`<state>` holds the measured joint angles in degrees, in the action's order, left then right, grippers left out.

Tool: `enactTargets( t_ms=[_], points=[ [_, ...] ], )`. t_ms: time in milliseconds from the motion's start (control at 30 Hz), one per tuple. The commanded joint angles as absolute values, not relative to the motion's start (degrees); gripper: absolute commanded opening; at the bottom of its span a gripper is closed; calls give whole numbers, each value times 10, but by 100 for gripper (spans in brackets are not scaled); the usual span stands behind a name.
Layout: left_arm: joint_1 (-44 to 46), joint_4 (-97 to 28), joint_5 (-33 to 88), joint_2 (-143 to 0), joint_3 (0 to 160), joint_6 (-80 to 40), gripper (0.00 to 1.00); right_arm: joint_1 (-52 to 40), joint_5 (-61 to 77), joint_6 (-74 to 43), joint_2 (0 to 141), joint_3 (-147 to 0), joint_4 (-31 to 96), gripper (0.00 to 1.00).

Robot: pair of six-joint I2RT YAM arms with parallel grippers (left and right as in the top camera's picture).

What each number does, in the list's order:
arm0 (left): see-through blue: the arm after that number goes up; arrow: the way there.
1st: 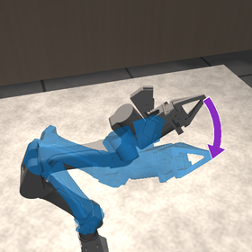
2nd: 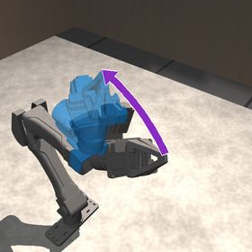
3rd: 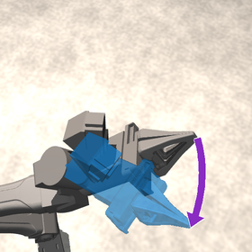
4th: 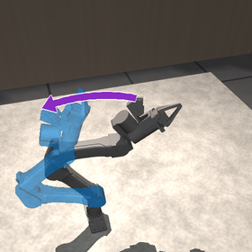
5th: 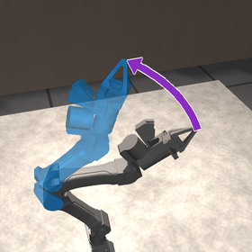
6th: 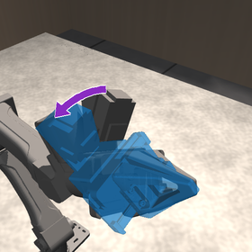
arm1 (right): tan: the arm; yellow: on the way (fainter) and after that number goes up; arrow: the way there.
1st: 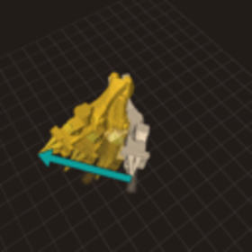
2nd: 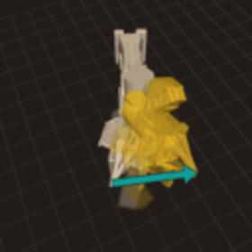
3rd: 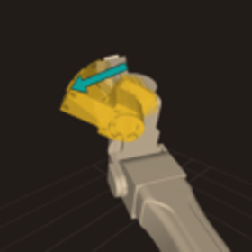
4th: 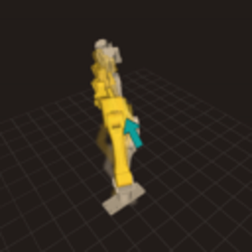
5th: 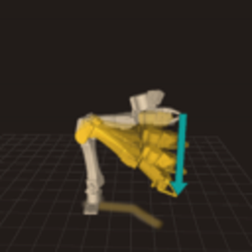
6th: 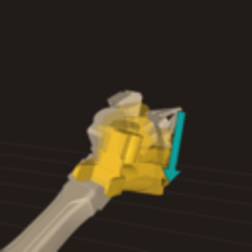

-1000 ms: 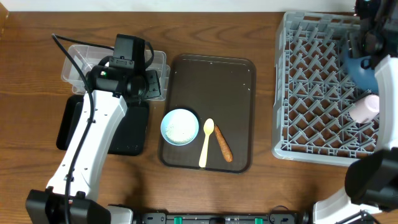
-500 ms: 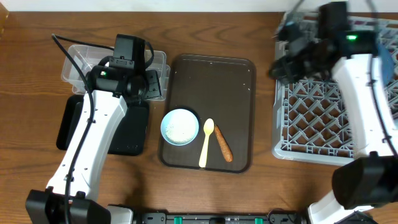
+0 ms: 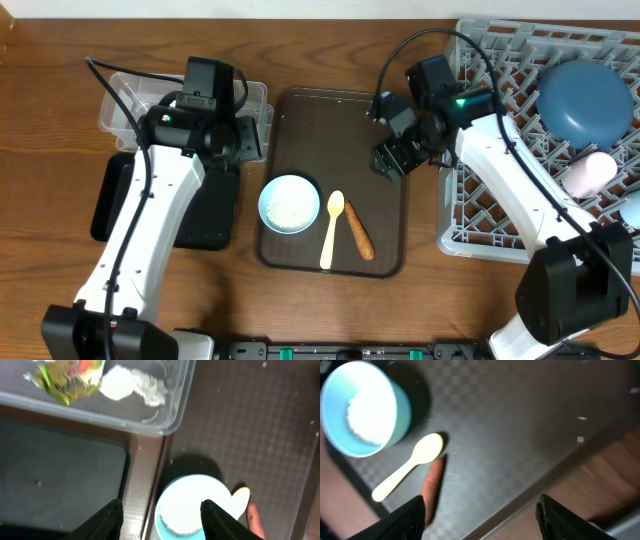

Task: Sort waste into correct bins and load items into the dishwasher rack
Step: 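Set blue bowl in rack's back right and release right gripper, then reach left gripper to carrot on brown tray and grasp it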

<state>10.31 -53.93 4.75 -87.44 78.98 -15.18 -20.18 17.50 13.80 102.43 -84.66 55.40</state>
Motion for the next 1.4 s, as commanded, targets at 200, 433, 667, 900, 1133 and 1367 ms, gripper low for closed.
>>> enactTargets(
  t_ms=[200,433,667,900,1133,1367],
  points=[
    [198,-554,61,-878,742,-153,54,-190,67,59,1027,-848,544,71],
    [297,-531,60,-886,720,-230,55,-170,2,9,1025,-888,538,73],
    [367,-491,60,-933,718,-385,57,-113,9,-4,1025,-952,569,75],
    [421,-452,69,-997,718,-553,65,-61,9,-4,1025,-956,593,79],
    [449,-431,86,-1042,718,-654,66,-36,35,-4,1025,-956,597,80],
    [474,-402,86,-1091,718,-687,67,-37,37,-4,1025,-956,609,79]
  ],
)
